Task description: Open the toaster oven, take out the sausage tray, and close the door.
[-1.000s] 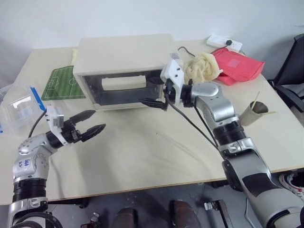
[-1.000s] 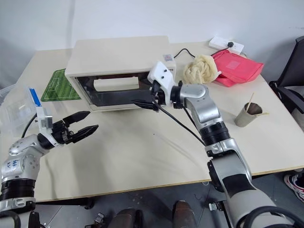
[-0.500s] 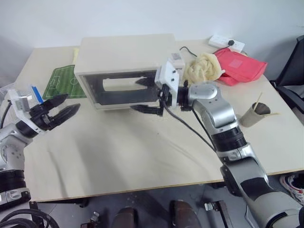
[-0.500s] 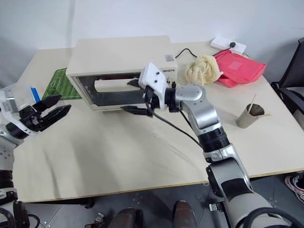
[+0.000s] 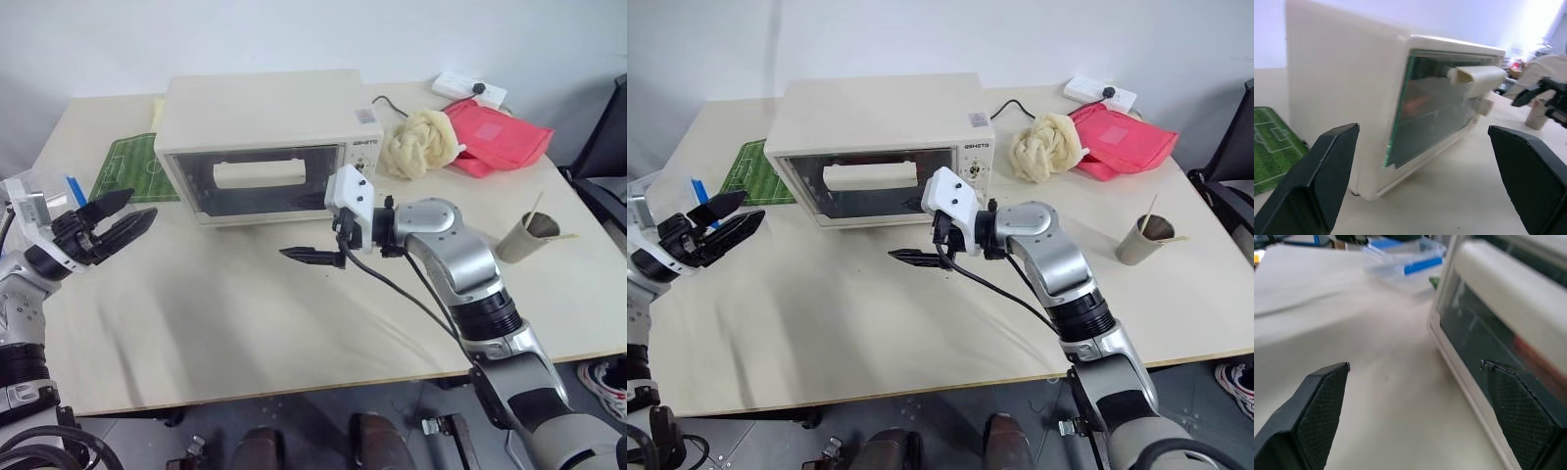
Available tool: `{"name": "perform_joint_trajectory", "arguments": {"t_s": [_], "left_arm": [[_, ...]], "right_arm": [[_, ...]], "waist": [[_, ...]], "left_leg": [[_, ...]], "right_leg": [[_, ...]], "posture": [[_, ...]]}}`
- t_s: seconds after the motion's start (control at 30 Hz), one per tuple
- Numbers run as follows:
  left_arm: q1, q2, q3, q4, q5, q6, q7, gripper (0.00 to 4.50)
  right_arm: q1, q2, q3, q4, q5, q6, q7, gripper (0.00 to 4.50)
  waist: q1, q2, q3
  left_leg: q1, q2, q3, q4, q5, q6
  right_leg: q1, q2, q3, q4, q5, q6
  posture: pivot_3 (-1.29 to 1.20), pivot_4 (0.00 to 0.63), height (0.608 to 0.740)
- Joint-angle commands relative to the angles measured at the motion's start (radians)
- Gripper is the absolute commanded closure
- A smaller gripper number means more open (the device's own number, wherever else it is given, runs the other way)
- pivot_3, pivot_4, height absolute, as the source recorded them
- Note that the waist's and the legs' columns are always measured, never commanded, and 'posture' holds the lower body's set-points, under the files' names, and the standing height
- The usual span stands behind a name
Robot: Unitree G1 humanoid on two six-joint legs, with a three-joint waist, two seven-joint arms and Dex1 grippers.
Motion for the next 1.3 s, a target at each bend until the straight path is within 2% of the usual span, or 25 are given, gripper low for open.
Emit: {"name": "perform_joint_trajectory", "arguments": {"t_s": [0.03,0.3,0.43,0.77,0.93,1.2,1.3], "left_arm": [[0.027,0.009,-0.018,-0.047,0.007,-0.031,-0.056,0.0],[0.033,0.0,-0.037,-0.042,0.023,-0.078,-0.065,0.0],[0.015,0.003,-0.011,-0.036,0.002,-0.078,-0.043,0.0],[0.019,0.028,0.031,-0.026,-0.006,-0.038,-0.031,0.0],[-0.047,0.056,0.02,0.033,0.017,-0.039,-0.029,0.0],[-0.177,0.092,-0.02,0.152,0.058,-0.053,-0.042,0.0],[-0.209,0.089,-0.033,0.177,0.047,-0.04,-0.091,0.57]], "right_arm": [[-0.031,-0.005,-0.023,0.06,-0.011,-0.051,0.0,0.04],[-0.203,0.06,-0.039,0.397,-0.063,-0.237,-0.022,0.04],[-0.266,0.094,-0.053,0.466,-0.06,-0.291,-0.013,0.04],[-0.175,0.075,-0.018,0.185,0.012,-0.169,0.118,0.04],[-0.101,0.062,0.012,0.061,0.012,-0.118,0.142,0.04],[-0.028,0.058,0.052,-0.004,-0.013,-0.11,0.129,0.04],[-0.004,0.055,0.062,-0.018,-0.02,-0.109,0.123,0.0]], "waist": [[-0.002,0.0,0.0],[-0.005,0.0,0.001],[-0.006,0.0,0.001],[-0.013,0.0,0.001],[-0.019,-0.001,0.002],[-0.029,-0.001,0.002],[-0.025,-0.001,0.002]], "left_leg": [[0.0,0.0,0.0,0.0,0.0,0.0],[0.0,0.001,0.001,-0.001,0.0,0.0],[0.0,0.001,0.0,-0.001,0.0,0.0],[0.0,0.001,-0.001,-0.002,0.0,-0.001],[0.0,0.001,-0.001,-0.002,0.0,-0.001],[0.0,0.001,-0.001,-0.002,-0.001,-0.001],[0.0,0.001,-0.001,-0.002,-0.001,-0.001]], "right_leg": [[0.0,0.0,0.0,0.0,0.0,0.0],[0.0,0.0,0.0,-0.001,0.0,0.0],[0.0,0.0,-0.001,-0.001,0.0,0.0],[0.0,0.0,-0.004,-0.001,0.0,0.0],[0.0,0.0,-0.005,-0.001,0.0,0.0],[0.0,0.0,-0.007,0.0,0.0,0.0],[0.0,0.0,-0.008,0.0,0.0,0.0]], "posture": [[0.0,0.15,0.74],[0.0,0.15,0.74],[0.0,0.15,0.74],[0.0,0.15,0.74],[0.0,0.15,0.74],[0.0,0.15,0.74],[0.0,0.15,0.74]]}}
